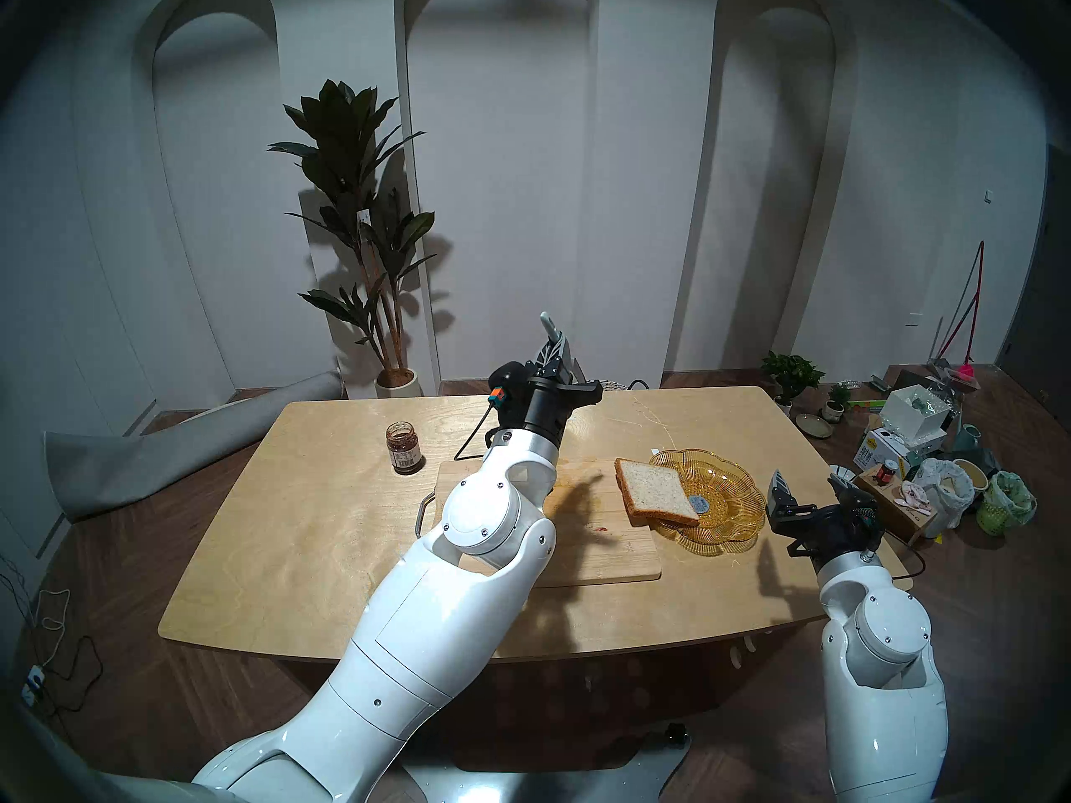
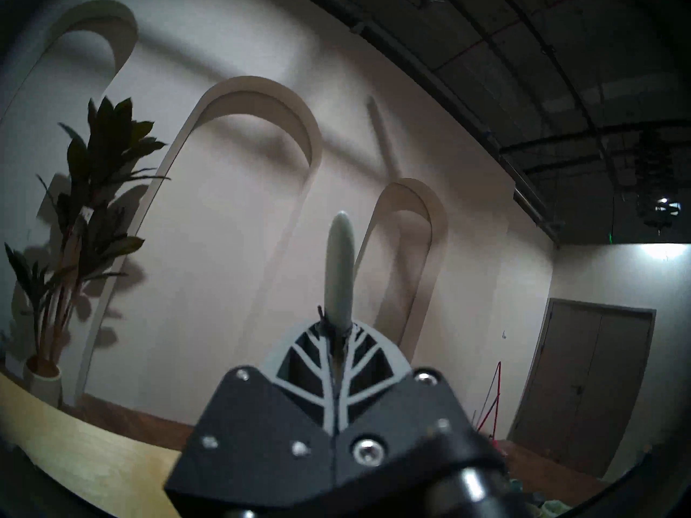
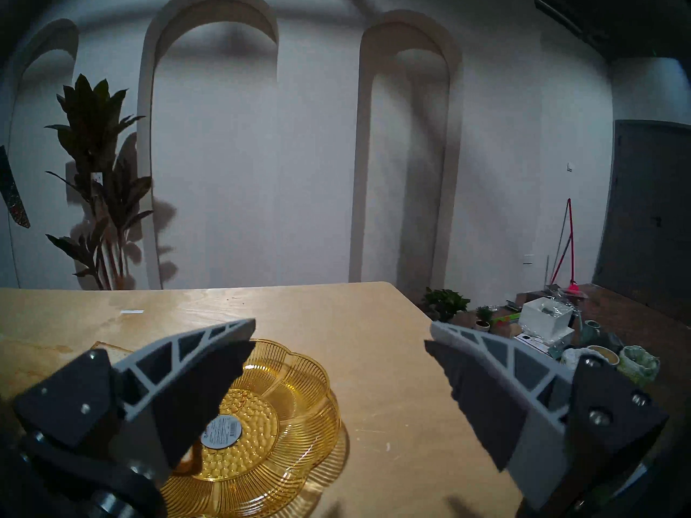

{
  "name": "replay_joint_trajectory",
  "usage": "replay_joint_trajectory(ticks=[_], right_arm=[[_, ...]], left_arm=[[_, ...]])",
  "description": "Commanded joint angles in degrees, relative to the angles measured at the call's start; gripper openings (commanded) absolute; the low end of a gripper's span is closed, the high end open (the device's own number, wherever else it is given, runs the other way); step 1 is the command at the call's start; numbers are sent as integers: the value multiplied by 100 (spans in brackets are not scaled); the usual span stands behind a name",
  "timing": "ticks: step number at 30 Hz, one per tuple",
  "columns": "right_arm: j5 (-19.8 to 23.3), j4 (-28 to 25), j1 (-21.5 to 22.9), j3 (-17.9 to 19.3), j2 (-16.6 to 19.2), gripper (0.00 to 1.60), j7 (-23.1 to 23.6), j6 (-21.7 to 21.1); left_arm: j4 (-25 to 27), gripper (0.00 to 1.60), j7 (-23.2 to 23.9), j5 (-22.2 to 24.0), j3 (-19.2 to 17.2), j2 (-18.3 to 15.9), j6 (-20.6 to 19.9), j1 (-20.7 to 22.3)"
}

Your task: Spread jam over the slice of bread with the knife

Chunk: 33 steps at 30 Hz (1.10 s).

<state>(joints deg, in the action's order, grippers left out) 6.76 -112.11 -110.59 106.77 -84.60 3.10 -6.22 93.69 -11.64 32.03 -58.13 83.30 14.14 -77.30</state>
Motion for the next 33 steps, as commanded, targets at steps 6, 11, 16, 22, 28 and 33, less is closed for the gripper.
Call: replay_joint_trajectory(ticks=[6, 11, 16, 22, 28, 33], right_arm=[[-40, 532, 881, -456, -48, 160, -318, -929], [505, 829, 1218, -217, -47, 160, -106, -1585], [1006, 1006, 1378, -6, 82, 160, 95, -2157], [1665, 1085, 1425, 397, 328, 160, 532, -2881], [2288, 1236, 1493, 808, 594, 160, 956, -3588], [2659, 1667, 1662, 1089, 805, 160, 1302, -4144]], left_arm=[[-93, 0, 109, 342, -1, 198, 214, -60], [-133, 0, 117, 460, -20, 214, 207, -55], [-169, 0, 141, 551, -8, 243, 173, -7], [-258, 0, 126, 547, 69, 308, 128, 89], [-371, 0, 89, 603, 121, 417, 145, 160], [-559, 0, 100, 813, 129, 644, 192, 197]])
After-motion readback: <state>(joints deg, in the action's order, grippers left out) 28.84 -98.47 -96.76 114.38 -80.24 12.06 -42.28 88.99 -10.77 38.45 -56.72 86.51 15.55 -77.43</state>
